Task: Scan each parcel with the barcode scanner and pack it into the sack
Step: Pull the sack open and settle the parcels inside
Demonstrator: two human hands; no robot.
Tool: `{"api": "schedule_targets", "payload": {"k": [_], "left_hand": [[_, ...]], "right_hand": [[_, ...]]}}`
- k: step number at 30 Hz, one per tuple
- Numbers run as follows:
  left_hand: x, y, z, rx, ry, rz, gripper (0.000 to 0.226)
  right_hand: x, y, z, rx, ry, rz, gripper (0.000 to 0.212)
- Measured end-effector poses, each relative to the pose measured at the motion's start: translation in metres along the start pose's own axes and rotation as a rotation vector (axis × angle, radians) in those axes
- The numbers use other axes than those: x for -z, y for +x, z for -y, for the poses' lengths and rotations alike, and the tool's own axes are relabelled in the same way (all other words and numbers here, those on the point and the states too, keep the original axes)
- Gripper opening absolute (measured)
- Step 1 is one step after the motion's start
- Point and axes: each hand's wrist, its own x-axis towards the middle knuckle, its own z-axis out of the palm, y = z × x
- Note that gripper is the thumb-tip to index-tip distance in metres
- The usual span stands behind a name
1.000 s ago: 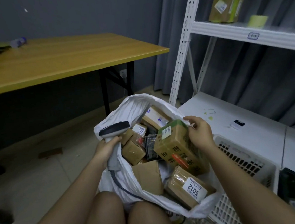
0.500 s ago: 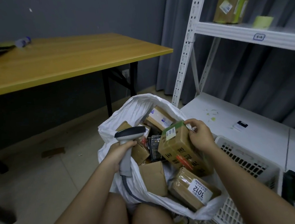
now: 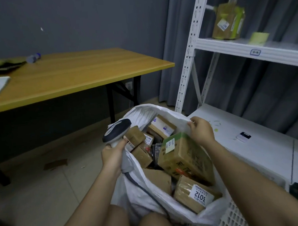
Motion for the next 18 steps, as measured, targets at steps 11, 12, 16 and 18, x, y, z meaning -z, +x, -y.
{"api": "schedule_targets", "payload": {"k": [11,12,16,18], "left_hand": [[-0.053,0.027,-0.117,-0.226,-0.207,0.024,0.025],[-0.055,0.03,-0.132,-0.273,-0.198,0.042,0.025],[-0.052,0.037,-0.155,-0.313,-0.099,0.096,0.015],[-0.049,0.035,-0.146,-0.266,-0.059,0.083,0.018]], "right_hand": [[0.033,0.086,0.087,0.103,0.421,-0.262,0.018],[0.043,0.094,0.095,0.129,0.509,-0.34,0.018],[0.044,0.105,0.083,0.068,0.256,-0.239,0.021],[0.03,0.101,0.07,-0.033,0.048,-0.052,0.019]]}}
